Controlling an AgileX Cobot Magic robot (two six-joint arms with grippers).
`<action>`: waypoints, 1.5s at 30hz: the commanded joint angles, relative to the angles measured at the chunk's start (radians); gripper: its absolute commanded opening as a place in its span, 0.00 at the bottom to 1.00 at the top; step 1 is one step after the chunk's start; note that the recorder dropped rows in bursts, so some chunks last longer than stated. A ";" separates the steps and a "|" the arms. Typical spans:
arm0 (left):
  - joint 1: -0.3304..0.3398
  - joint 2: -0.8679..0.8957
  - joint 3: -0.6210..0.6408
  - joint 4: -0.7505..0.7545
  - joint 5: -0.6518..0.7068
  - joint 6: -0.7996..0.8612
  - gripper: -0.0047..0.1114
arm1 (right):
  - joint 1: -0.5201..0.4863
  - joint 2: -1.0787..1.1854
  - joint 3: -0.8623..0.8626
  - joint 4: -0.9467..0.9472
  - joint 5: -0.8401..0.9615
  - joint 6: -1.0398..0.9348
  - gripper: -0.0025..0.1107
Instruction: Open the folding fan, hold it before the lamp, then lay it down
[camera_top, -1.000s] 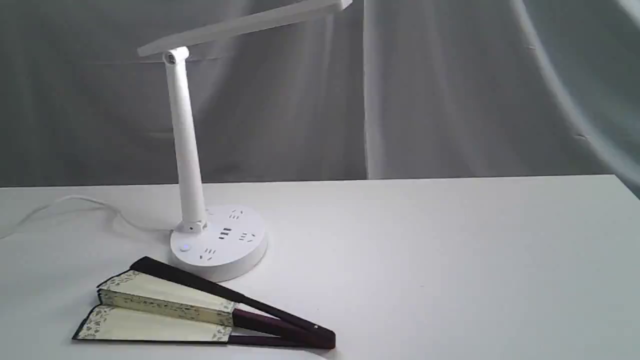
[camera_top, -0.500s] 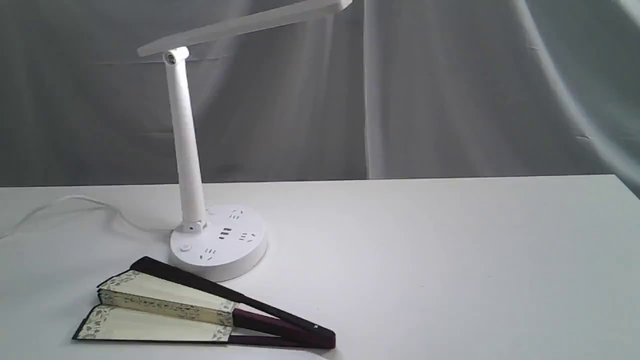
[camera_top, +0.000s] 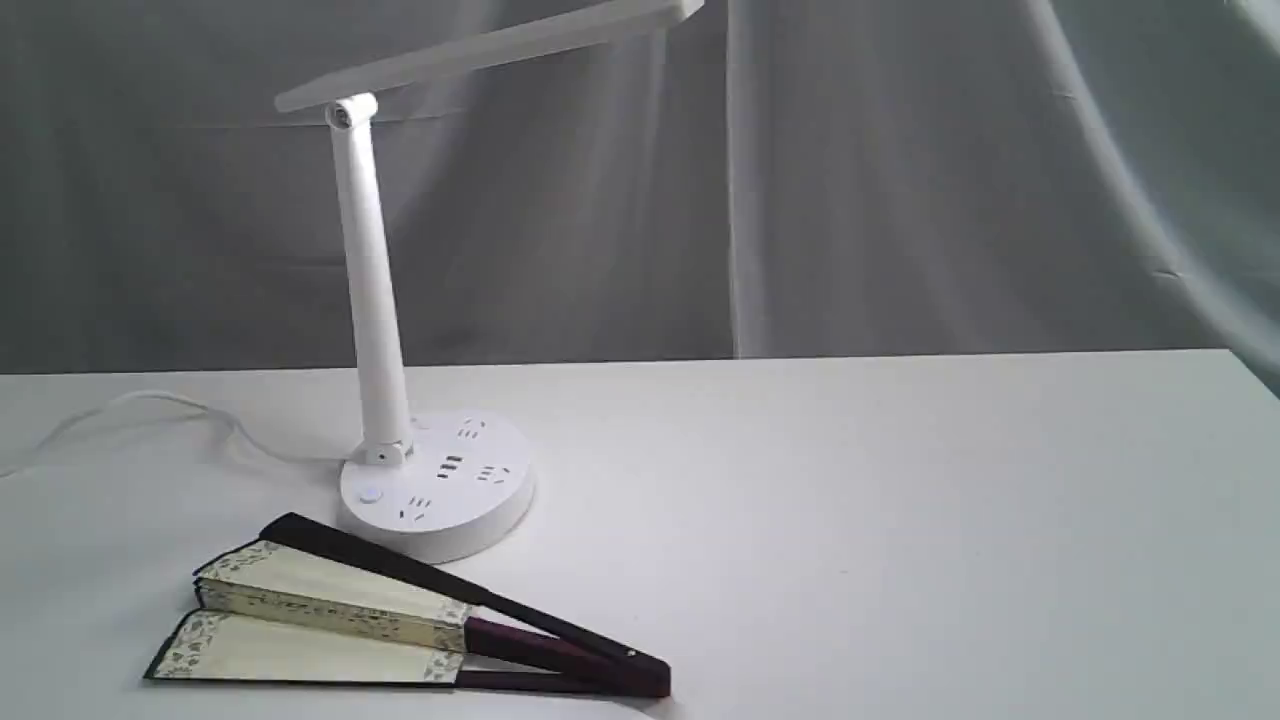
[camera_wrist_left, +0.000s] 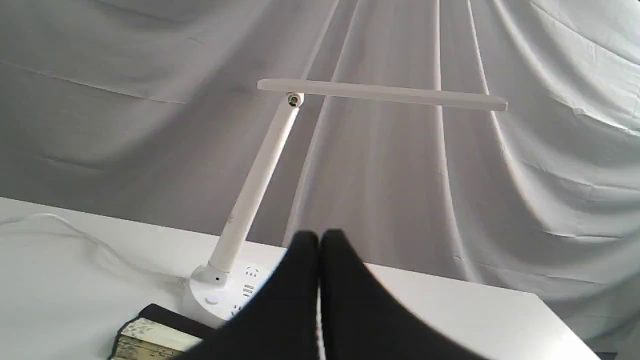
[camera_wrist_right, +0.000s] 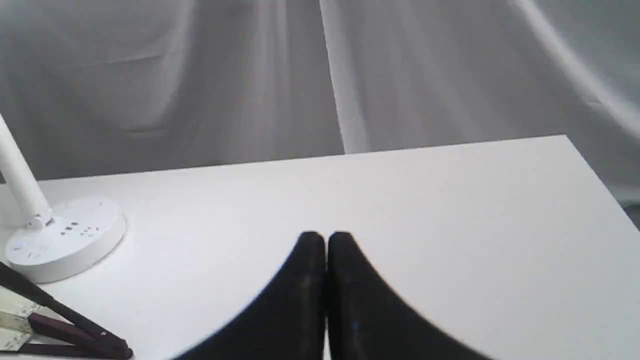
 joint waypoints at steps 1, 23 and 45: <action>0.002 0.000 -0.013 -0.024 0.026 -0.013 0.04 | 0.003 0.129 -0.066 -0.003 0.027 -0.015 0.02; 0.002 0.404 -0.013 0.082 0.041 0.044 0.04 | 0.003 0.628 -0.185 0.184 -0.011 -0.105 0.02; 0.002 0.795 -0.011 0.146 -0.029 0.042 0.04 | 0.005 0.941 -0.191 0.660 0.032 -0.608 0.02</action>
